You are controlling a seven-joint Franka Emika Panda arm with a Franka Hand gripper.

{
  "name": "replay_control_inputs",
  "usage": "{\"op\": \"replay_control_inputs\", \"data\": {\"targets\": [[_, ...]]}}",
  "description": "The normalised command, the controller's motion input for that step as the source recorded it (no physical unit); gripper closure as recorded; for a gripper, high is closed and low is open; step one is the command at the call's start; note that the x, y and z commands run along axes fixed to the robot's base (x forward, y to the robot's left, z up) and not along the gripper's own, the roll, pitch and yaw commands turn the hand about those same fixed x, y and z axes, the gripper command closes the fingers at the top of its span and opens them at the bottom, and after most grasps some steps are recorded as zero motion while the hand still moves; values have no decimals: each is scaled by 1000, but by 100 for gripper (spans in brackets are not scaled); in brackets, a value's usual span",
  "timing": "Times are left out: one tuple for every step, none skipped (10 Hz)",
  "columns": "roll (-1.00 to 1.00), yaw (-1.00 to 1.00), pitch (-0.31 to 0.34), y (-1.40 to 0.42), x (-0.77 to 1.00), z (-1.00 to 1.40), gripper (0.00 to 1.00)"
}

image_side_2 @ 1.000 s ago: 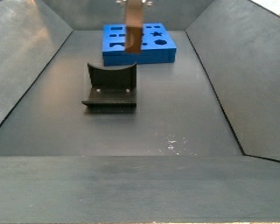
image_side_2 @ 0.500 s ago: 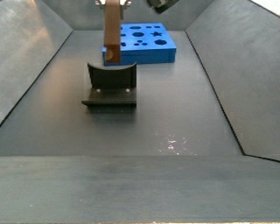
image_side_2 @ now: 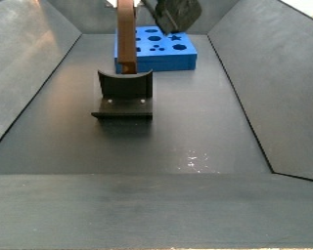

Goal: Pick up the arch object. Move up. Place the arch object on the fixture. Regrasp the arch object. Rotate the arch object. Move to above the board. Insert the arch object.
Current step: Place the arch object on the fixture, then regrasp the arch object.

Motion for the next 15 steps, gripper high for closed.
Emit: {"op": "replay_control_inputs", "data": {"targets": [[-601,-215,78,41,77,-13,100],[-316,-190,15,33,66,-6,100],[-247,-180,-10,24,57,2,100],[-243,-127,-15,123,78,-1000,100],[-228,-108,-29,124,83,-1000,100],[-192,-83,-49,109,105,-1000,100],[-163,-70,-58,99,108,-1000,100],[-117,-48,-82,87,103,-1000,100],[-91,-31,-93,71,96,-905,100],[-76,-14,-96,46,80,-715,100],[-69,7,-91,25,65,-468,100],[-66,21,-84,15,60,-234,100],[0,0,0,0,0,0,0],[17,-43,60,0,0,1000,0],[19,-41,59,2,0,1000,0]]}}
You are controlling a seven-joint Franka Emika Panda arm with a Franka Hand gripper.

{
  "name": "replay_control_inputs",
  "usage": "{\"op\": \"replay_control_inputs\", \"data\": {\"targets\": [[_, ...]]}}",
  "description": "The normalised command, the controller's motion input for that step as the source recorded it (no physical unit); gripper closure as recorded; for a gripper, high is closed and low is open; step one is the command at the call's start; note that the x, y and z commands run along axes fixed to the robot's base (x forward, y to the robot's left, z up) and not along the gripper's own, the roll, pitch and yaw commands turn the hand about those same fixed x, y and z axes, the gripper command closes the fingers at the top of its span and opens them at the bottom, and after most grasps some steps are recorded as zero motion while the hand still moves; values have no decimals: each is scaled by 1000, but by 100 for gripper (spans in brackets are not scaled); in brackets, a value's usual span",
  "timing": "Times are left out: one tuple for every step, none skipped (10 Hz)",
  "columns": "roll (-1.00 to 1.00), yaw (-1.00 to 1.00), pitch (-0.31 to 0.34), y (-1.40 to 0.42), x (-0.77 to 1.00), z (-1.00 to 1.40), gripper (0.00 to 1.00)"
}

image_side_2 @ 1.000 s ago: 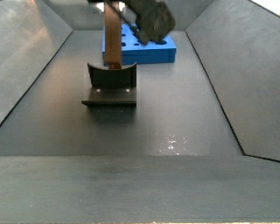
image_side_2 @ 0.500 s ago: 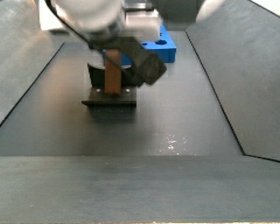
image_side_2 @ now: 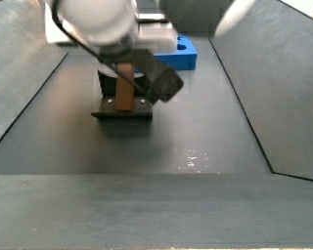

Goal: Pick up the arch object. Move up. Place the arch object on the fixture. Regrasp the arch object. Rotate the arch object. Move to above the board. Insert the arch object.
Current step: Regrasp the arch object.

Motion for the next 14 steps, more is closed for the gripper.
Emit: {"op": "replay_control_inputs", "data": {"targets": [[28,-33,48,8,-12,1000,0],[27,-35,42,9,-17,1000,0],[27,-34,33,13,-26,1000,0],[25,-31,29,12,-28,848,0],[24,-26,24,14,-26,579,0],[23,-23,22,14,-23,444,0],[16,-18,24,14,-18,176,0],[1000,36,38,-835,146,763,0],[1000,36,38,-770,132,704,0],[1000,35,36,-673,85,614,0],[1000,35,31,-409,16,342,0],[1000,35,29,-275,1,188,0],[1000,36,28,-90,6,43,0],[1000,35,30,-49,14,37,0]]}}
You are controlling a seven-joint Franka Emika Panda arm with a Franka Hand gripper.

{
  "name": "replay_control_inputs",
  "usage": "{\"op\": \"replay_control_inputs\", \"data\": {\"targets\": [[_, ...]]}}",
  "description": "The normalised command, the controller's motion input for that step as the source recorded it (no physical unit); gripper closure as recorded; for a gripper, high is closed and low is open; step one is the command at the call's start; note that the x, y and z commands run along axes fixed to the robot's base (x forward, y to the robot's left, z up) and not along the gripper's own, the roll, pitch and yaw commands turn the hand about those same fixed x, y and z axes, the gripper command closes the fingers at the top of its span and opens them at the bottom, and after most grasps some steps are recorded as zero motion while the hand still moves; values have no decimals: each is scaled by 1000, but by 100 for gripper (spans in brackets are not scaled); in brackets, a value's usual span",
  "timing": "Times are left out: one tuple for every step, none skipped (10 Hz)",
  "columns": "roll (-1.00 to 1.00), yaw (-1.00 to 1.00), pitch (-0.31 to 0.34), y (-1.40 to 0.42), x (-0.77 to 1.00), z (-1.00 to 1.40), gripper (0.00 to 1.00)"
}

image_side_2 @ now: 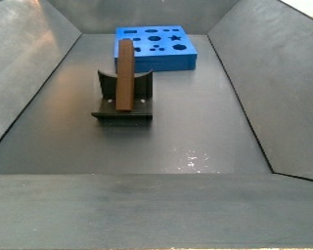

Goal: Pick up the arch object. Move up. Place the arch object on the fixture. Regrasp the arch object. Rotate the arch object. Move to above the board. Insert the arch object.
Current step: Regrasp the arch object.

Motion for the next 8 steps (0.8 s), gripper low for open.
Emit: {"op": "replay_control_inputs", "data": {"targets": [[1000,35,29,-45,7,32,0],[1000,36,27,-31,3,12,0],[1000,36,25,-27,3,2,0],[1000,37,24,-23,2,6,0],[1000,38,22,-22,8,7,0],[1000,38,22,-20,13,-2,0],[1000,40,25,-20,11,2,0],[1000,40,29,-17,10,2,0]]}}
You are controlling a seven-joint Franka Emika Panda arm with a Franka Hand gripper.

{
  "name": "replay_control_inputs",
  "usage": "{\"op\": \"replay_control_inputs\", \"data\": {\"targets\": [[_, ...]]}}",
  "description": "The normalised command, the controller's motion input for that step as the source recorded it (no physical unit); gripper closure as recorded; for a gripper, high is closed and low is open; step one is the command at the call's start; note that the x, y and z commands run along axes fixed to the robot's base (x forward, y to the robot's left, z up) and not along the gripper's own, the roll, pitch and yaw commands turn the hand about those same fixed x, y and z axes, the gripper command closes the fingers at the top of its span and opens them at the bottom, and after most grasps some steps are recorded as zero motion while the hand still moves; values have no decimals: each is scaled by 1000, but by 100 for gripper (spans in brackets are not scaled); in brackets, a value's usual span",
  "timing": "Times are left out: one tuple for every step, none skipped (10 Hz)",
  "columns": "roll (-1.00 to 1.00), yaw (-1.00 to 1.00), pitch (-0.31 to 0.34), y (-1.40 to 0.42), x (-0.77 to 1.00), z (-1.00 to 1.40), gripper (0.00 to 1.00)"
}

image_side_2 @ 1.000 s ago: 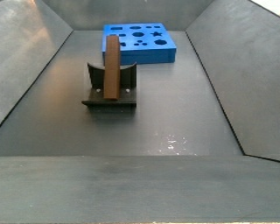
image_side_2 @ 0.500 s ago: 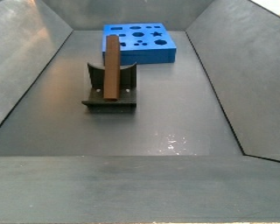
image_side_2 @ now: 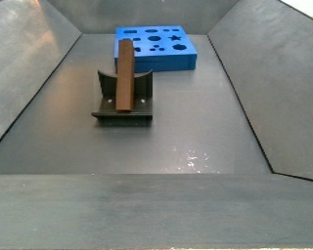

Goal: Pick up the arch object. Move up. Place the arch object on the fixture. Regrasp the arch object. Rotate the arch object. Move to above the board. Insert the arch object.
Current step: Regrasp the arch object.

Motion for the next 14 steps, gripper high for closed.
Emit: {"op": "replay_control_inputs", "data": {"targets": [[1000,42,37,-20,15,8,0],[1000,44,46,-23,32,4,0],[1000,46,55,-26,44,-4,0],[1000,49,64,-28,59,-13,0],[1000,53,76,-30,71,-12,0],[1000,57,90,-36,83,-6,0],[1000,64,107,-38,97,-12,0],[1000,75,134,-43,113,-15,0],[1000,87,156,-47,123,-12,0],[1000,102,178,-51,139,-10,0],[1000,132,209,-55,166,-16,0],[1000,166,231,-57,191,-17,0],[1000,208,258,-60,218,-14,0],[928,248,259,-61,253,-19,0]]}}
